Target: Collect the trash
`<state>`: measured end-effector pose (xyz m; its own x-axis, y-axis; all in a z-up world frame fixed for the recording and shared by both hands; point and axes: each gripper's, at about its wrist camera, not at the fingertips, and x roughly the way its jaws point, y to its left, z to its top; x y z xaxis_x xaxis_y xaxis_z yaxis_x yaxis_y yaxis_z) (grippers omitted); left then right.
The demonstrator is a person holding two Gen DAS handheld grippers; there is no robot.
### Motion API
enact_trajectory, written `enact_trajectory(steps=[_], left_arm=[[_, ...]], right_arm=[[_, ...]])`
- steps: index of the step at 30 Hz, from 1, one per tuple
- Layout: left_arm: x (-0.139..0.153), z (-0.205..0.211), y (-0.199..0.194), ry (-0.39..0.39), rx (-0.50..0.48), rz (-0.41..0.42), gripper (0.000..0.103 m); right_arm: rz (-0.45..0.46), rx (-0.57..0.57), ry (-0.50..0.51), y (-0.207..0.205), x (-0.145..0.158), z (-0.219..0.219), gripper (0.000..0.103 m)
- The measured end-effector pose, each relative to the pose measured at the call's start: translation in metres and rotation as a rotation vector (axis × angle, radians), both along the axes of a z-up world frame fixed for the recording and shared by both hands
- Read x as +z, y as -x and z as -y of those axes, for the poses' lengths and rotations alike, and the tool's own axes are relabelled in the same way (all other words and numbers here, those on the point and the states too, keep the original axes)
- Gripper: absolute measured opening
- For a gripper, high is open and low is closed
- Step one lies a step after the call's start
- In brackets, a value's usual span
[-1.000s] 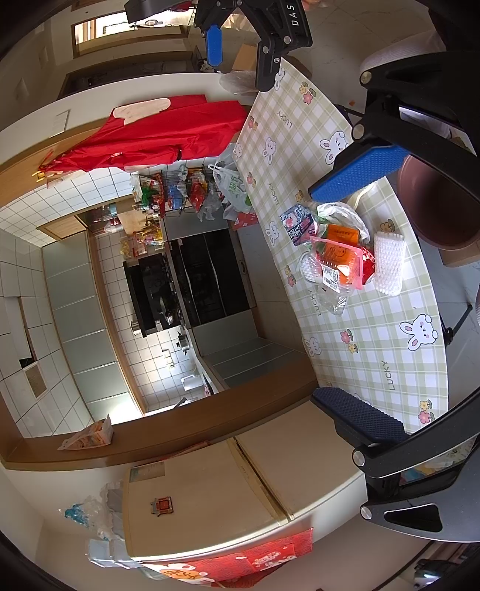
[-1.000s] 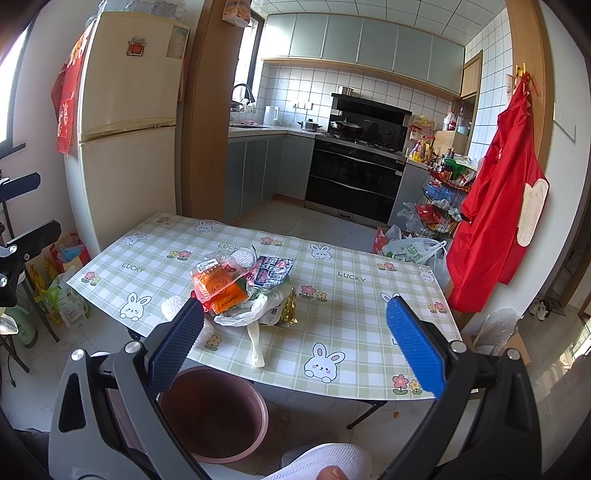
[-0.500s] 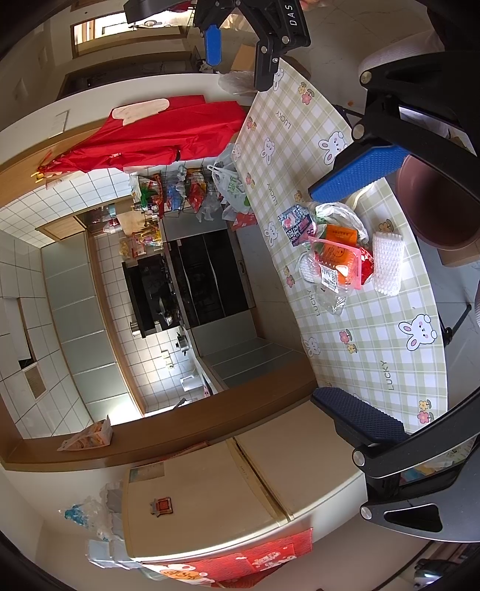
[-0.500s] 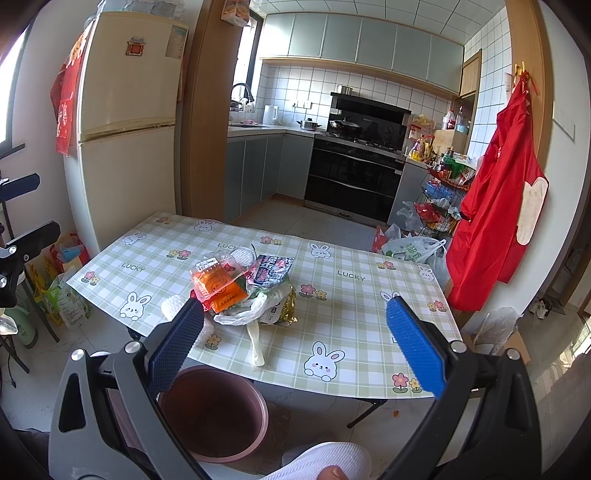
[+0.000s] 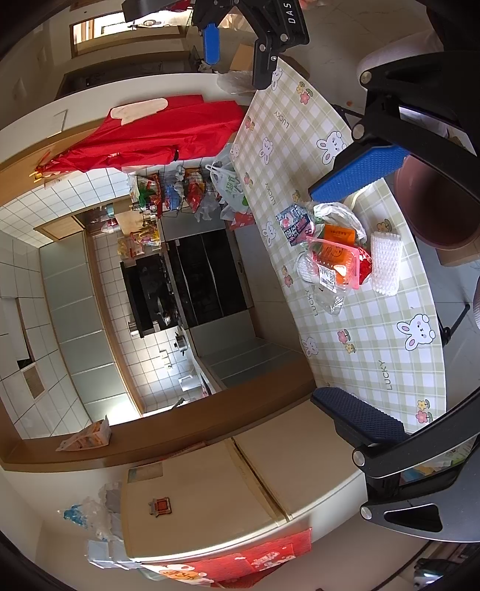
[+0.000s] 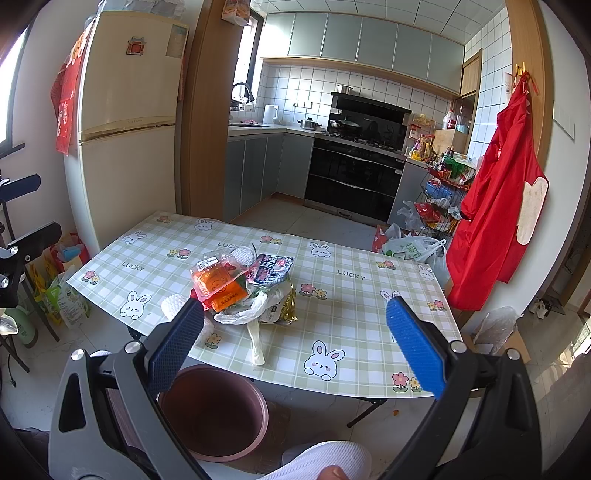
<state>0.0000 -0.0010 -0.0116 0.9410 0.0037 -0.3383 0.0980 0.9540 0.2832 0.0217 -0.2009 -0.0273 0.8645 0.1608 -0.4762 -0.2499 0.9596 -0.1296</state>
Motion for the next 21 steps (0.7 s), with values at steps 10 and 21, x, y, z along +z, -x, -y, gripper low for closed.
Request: enact_trajectory(steps=[10,21], left_arm=[[0.0018,0.0014,-0.0019,0.000,0.001,-0.002,0.098],[-0.0005,0.0019,-0.0008,0.000,0.002,-0.003,0.098]], right_arm=[[-0.001,0.001,-0.001,0.0007,-0.0008,0.0011,0.097],[-0.003,-0.004,-0.002,0.0018,-0.0058,0.0035,0.097]])
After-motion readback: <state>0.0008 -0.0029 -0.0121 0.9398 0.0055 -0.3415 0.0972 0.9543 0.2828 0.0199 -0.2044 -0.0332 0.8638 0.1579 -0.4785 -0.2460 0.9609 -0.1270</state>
